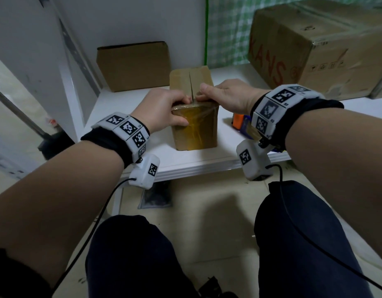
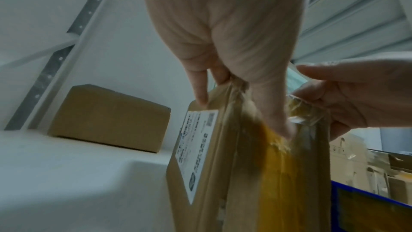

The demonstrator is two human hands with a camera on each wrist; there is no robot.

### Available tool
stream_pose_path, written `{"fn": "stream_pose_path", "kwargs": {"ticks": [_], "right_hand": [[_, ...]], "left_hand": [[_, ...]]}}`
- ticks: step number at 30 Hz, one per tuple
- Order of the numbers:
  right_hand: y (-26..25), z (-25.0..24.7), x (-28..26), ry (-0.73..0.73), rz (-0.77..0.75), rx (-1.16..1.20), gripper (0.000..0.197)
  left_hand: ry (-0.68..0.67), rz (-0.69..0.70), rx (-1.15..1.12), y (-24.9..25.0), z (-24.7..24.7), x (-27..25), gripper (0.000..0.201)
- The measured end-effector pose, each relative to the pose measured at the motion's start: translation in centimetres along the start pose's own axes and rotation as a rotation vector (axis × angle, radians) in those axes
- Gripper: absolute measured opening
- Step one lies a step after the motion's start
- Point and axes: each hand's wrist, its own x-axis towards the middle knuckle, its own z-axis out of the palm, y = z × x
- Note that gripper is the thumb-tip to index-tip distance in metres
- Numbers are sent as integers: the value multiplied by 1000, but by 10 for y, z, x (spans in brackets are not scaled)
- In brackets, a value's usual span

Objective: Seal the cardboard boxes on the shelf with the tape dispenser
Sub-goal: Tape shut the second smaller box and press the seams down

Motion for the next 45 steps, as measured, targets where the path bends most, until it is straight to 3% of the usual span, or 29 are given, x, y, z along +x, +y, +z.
{"fn": "stream_pose_path", "kwargs": {"ticks": [3, 6, 10, 17, 20, 25, 33, 38, 42, 45], "right_hand": [[-1, -1, -3, -5, 1, -3, 64], [1, 0, -3, -6, 1, 5, 64], [6, 2, -1, 4, -2, 37, 63], [10, 3, 3, 5, -15, 158, 61], [9, 3, 0, -2, 3, 231, 62], [7, 4, -4, 12, 23, 385, 56], [11, 6, -1, 20, 11, 467, 50], [7, 5, -8, 38, 5, 401, 56], [6, 4, -13, 13, -92, 122, 55], [14, 12, -10, 4, -147, 90, 51]], "left_hand": [[21, -71, 34, 6, -2, 5, 48], [181, -139, 33, 14, 10, 10, 43], [256, -109, 61, 13, 33, 9, 39], [181, -50, 199, 14, 34, 8, 42], [158, -114, 168, 17, 32, 10, 51], [233, -269, 70, 36, 31, 21, 52], [169, -229, 105, 37, 36, 19, 44], [148, -188, 123, 36, 32, 14, 51], [73, -129, 159, 22, 14, 13, 53], [9, -225, 111, 6, 8, 8, 67]]}}
